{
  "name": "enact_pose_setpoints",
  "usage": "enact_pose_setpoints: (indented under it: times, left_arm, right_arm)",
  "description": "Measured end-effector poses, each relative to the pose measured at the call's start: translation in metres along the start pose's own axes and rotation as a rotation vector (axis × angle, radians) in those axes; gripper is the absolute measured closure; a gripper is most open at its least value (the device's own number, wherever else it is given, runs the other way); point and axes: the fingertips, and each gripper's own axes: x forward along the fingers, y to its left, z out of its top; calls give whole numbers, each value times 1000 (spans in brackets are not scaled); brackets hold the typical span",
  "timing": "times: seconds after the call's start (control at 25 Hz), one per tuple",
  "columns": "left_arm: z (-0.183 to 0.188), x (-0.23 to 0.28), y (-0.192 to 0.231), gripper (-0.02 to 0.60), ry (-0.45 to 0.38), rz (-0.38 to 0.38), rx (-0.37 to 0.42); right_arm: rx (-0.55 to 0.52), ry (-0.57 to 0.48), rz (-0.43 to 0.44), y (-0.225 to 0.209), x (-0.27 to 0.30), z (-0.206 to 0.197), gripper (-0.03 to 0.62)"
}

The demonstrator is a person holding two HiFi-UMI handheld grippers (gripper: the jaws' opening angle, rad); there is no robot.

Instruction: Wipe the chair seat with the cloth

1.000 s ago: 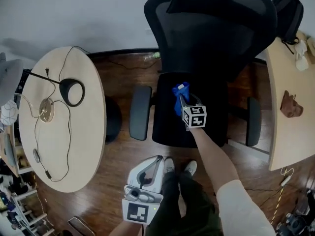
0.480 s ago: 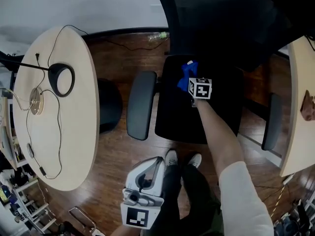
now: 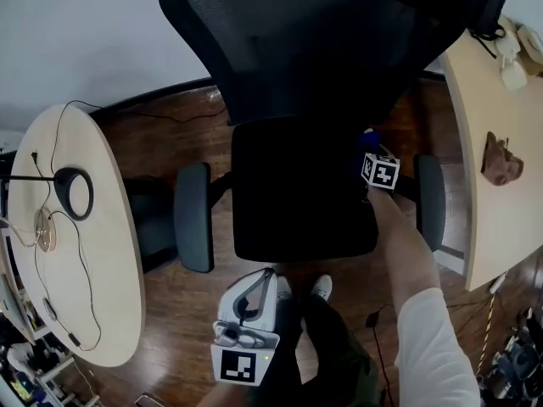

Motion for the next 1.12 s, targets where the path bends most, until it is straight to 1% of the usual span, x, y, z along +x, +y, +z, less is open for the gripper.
enact_pose_setpoints:
  times: [0.04, 0.08, 0.12, 0.16, 0.2, 0.24, 0.32, 0.36, 0.4, 0.44, 0.48, 0.52, 0.56, 0.6, 0.64, 0.68, 0.72, 0.76, 0.8, 0.88, 1.0, 1.12]
  left_arm:
    - [-14, 3, -3, 549, 83, -10, -34]
    - [-17, 4, -4, 549, 108, -16, -43]
    - [-15, 3, -5, 549, 107, -18, -44]
    - [-12, 0, -4, 549, 104, -18, -44]
    - [-9, -3, -3, 549, 103, -14, -47]
    - [-7, -7, -2, 549, 109, -8, -54]
    - [-11, -11, 1, 549, 150, 10, -88]
    - [-16, -13, 3, 549, 184, 23, -112]
    - [-21, -15, 6, 549, 213, 37, -135]
    - [-24, -18, 8, 549, 225, 51, -151]
    - [-22, -20, 11, 549, 209, 65, -151]
    - [-15, -23, 15, 549, 149, 78, -129]
    - [2, -27, 19, 549, 31, 88, -78]
    - [27, -32, 24, 549, -143, 95, 3]
    - [55, -37, 29, 549, -335, 99, 95]
    - [77, -41, 33, 549, -490, 102, 170]
    - [87, -44, 35, 549, -574, 104, 210]
    - [87, -45, 36, 549, -598, 103, 220]
    - [84, -45, 36, 549, -595, 100, 215]
    - [81, -43, 33, 549, -584, 89, 203]
    - [89, -40, 24, 549, -589, 72, 203]
    - [97, -31, 10, 549, -598, 42, 202]
  right_arm:
    - [8, -5, 5, 1, -1, 3, 500]
    - [22, -16, 17, 7, -3, 9, 500]
    - [34, -35, 46, 22, -6, 16, 500]
    - [35, -57, 98, 48, -10, 22, 500]
    - [28, -81, 175, 85, -15, 27, 500]
    - [27, -100, 269, 132, -21, 28, 500]
    - [55, -102, 448, 232, -33, 20, 499]
    - [59, -84, 503, 276, -36, 11, 499]
    - [48, -64, 530, 313, -36, 1, 499]
    - [36, -44, 535, 340, -33, -10, 499]
    - [37, -17, 527, 360, -26, -22, 499]
    - [53, 21, 513, 372, -18, -38, 499]
    - [69, 57, 499, 379, -9, -53, 499]
    - [69, 80, 489, 383, -2, -64, 499]
    - [51, 91, 484, 384, 3, -71, 499]
    - [30, 93, 483, 382, 7, -74, 499]
    - [15, 88, 480, 377, 9, -75, 499]
    - [8, 82, 469, 366, 11, -73, 499]
    - [6, 77, 448, 350, 13, -71, 499]
    - [11, 74, 381, 302, 15, -66, 499]
    - [20, 83, 250, 205, 8, -59, 499]
    - [7, 110, 111, 101, -10, -57, 499]
